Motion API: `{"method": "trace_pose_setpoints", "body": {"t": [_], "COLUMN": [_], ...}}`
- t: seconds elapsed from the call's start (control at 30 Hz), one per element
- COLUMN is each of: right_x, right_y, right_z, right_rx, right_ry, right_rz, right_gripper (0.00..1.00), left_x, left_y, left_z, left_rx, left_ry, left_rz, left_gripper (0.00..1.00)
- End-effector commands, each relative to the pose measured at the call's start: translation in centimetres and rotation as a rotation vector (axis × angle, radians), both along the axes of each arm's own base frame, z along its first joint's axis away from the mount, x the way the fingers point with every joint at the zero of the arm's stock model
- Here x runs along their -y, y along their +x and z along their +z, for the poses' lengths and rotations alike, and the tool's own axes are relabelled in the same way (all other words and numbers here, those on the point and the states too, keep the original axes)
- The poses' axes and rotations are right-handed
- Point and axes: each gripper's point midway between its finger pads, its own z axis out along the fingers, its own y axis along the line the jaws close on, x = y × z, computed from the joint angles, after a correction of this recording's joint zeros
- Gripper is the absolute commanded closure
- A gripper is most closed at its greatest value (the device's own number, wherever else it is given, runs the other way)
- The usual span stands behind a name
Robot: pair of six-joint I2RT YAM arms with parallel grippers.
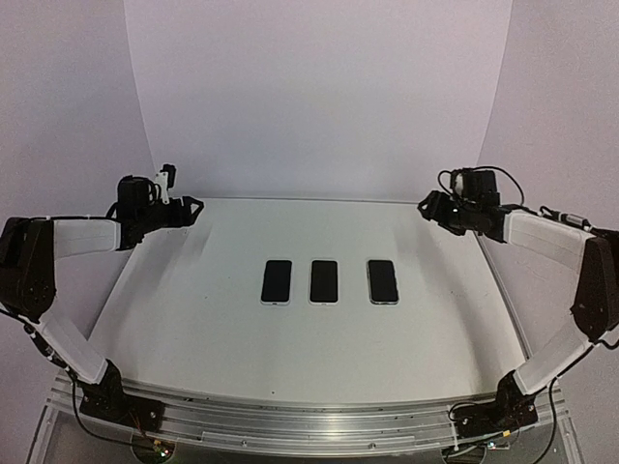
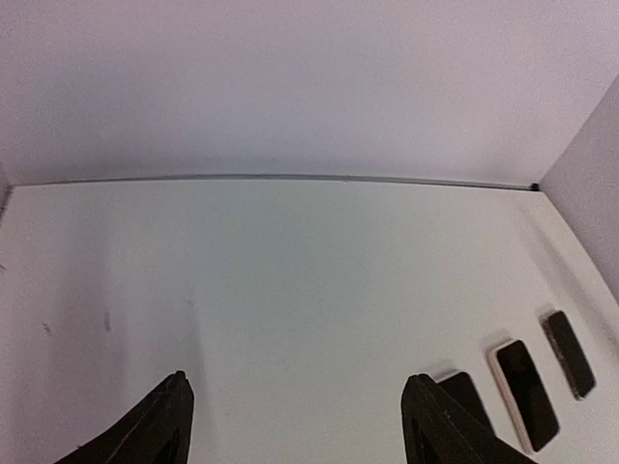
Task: Take the phone out of the phone case
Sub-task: Pick up the phone at the center of the board.
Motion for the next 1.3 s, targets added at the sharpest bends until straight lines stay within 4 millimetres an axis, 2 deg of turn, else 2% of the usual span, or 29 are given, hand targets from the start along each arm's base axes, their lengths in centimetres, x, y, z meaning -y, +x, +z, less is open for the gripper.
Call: {"method": "trace_pose_setpoints", "body": {"t": [0.0,0.07,0.13,0.27,0.33,0.4,0.53,0.67,0.87,1.1,1.17,1.27], "right_x": [-10.9,-14.7,-18.7,-26.1,-28.9,-30.9,-33.2,-35.3,-35.1,-35.8,-35.9,-36.0], "right_y": [-3.2,-3.5,-4.3,-5.3,-5.6,-5.7,-5.4,-5.3,-5.2,-6.1,-6.2,-6.4], "right_z": [-2.1,-2.7,-3.4,-5.1,-5.5,-7.3,-10.7,-12.8,-15.7,-18.5,-19.0,-19.4], "right_rx": [-0.193,-0.24,-0.28,-0.317,-0.324,-0.364,-0.418,-0.455,-0.494,-0.571,-0.584,-0.587], "right_ry": [0.119,0.167,0.196,0.19,0.195,0.202,0.205,0.219,0.21,0.273,0.298,0.325], "right_rz": [0.161,0.188,0.235,0.339,0.39,0.41,0.416,0.443,0.398,0.392,0.387,0.384], "right_gripper": [0.35,0.4,0.43,0.44,0.45,0.46,0.49,0.5,0.53,0.56,0.56,0.59], "left_x": [8.2,10.7,12.7,14.4,15.1,16.6,17.2,17.8,18.1,17.8,17.8,18.1], "left_y": [-5.7,-6.8,-7.7,-7.9,-7.5,-7.1,-5.5,-5.0,-5.1,-6.2,-6.6,-6.9], "left_z": [-6.2,-7.1,-8.1,-10.4,-11.0,-11.1,-13.0,-15.5,-17.9,-19.7,-20.2,-20.6], "left_rx": [-0.443,-0.511,-0.582,-0.671,-0.667,-0.642,-0.659,-0.748,-0.826,-0.87,-0.887,-0.903], "left_ry": [-0.114,-0.121,-0.151,-0.181,-0.151,-0.114,-0.055,-0.012,-0.043,-0.053,-0.062,-0.077], "left_rz": [-0.233,-0.279,-0.308,-0.287,-0.281,-0.321,-0.267,-0.283,-0.261,-0.248,-0.254,-0.266], "left_gripper": [0.35,0.45,0.5,0.57,0.59,0.59,0.6,0.72,0.73,0.74,0.77,0.89]}}
